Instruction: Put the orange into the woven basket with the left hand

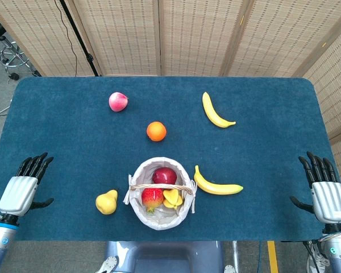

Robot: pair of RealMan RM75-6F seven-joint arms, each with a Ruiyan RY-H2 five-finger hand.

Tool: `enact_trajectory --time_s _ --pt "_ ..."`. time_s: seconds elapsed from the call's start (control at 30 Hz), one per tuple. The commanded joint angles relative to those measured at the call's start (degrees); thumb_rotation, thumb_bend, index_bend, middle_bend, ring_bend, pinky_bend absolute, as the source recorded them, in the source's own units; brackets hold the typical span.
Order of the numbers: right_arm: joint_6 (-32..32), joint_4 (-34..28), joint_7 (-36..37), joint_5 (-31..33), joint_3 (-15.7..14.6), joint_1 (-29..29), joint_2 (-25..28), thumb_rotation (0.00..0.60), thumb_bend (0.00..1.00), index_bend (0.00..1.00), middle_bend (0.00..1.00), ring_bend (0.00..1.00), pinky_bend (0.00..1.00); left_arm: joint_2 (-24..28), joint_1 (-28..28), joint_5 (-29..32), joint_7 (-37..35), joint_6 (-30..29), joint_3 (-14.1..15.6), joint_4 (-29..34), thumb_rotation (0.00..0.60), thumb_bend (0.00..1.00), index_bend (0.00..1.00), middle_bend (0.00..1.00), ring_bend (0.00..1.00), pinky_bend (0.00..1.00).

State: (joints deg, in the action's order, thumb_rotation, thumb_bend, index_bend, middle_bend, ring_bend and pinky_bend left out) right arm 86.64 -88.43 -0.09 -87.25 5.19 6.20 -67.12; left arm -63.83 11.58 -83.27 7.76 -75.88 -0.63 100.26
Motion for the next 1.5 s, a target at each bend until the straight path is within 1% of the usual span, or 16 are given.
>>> enact_trajectory --time_s 0.03,0.4,0.57,0.67,0.77,0.87,0.9,0.97,1.1,1.17,1.3,1.4,1.5 --pt "0.0 0.0 0.1 0.0 0.0 0.0 0.0 0.600 0.00 0.06 0.00 0.00 0.00 0.0 0.0 0.0 0.0 0.0 0.0 0.0 0.600 0.11 0.00 0.00 0.00 0.00" --pt "-0.3 -0.1 0.3 0.3 0.2 0.1 0.0 0.600 0.00 0.06 0.00 0.00 0.00 0.1 -0.2 0.0 -0.7 -0.3 -0.1 -0.5 0.600 0.11 0.00 0.00 0.00 0.00" --pt "-1.2 0.1 0.3 0.4 -0.1 0.5 -0.2 0.600 0.00 0.06 0.00 0.00 0.00 0.4 0.4 -0.9 -4.5 0.7 0.0 -1.4 0.600 0.11 0.00 0.00 0.00 0.00" --pt "-1.3 0.4 0.8 0.4 -0.1 0.4 -0.2 0.600 0.00 0.06 0.00 0.00 0.00 0.5 1.3 -2.5 -9.1 1.3 -0.2 -3.1 0.600 0.11 0.00 0.00 0.00 0.00" --pt "-1.4 0.6 1.3 0.6 -0.1 0.4 -0.1 0.600 0.00 0.06 0.00 0.00 0.00 0.6 2.6 -3.2 -15.7 2.8 -0.7 -5.9 0.600 0.11 0.00 0.00 0.00 0.00" --pt "-1.2 0.7 2.1 0.7 0.0 0.3 0.1 0.600 0.00 0.06 0.00 0.00 0.00 1.6 5.2 -2.5 -23.9 6.1 -2.3 -9.3 0.600 0.11 0.00 0.00 0.00 0.00" --pt "-1.2 0.7 2.2 0.8 0.1 0.3 0.1 0.600 0.00 0.06 0.00 0.00 0.00 1.7 5.8 -2.4 -25.3 6.7 -2.6 -9.9 0.600 0.11 0.00 0.00 0.00 0.00" --pt "-1.0 0.8 2.6 0.9 0.2 0.2 0.3 0.600 0.00 0.06 0.00 0.00 0.00 1.6 8.0 -2.0 -31.8 9.3 -3.9 -12.3 0.600 0.11 0.00 0.00 0.00 0.00" --pt "-0.7 0.7 3.0 1.1 0.3 0.0 0.5 0.600 0.00 0.06 0.00 0.00 0.00 1.0 11.6 -1.9 -40.7 14.0 -5.1 -15.8 0.600 0.11 0.00 0.00 0.00 0.00" --pt "-0.8 0.8 3.3 1.2 0.3 0.0 0.6 0.600 0.00 0.06 0.00 0.00 0.00 -0.1 14.5 -1.8 -45.8 17.8 -5.9 -18.0 0.600 0.11 0.00 0.00 0.00 0.00" --pt "-0.9 1.0 3.7 1.4 0.4 0.0 0.7 0.600 0.00 0.06 0.00 0.00 0.00 -2.7 19.0 -3.1 -52.7 22.7 -6.1 -22.1 0.600 0.11 0.00 0.00 0.00 0.00" --pt "-0.9 1.1 4.0 1.3 0.4 0.0 0.6 0.600 0.00 0.06 0.00 0.00 0.00 -4.1 21.4 -3.8 -56.7 25.4 -6.1 -24.0 0.600 0.11 0.00 0.00 0.00 0.00" --pt "-0.8 1.0 4.4 1.3 0.4 0.0 0.8 0.600 0.00 0.06 0.00 0.00 0.00 -7.0 25.6 -3.4 -60.0 31.0 -6.2 -28.0 0.600 0.11 0.00 0.00 0.00 0.00"
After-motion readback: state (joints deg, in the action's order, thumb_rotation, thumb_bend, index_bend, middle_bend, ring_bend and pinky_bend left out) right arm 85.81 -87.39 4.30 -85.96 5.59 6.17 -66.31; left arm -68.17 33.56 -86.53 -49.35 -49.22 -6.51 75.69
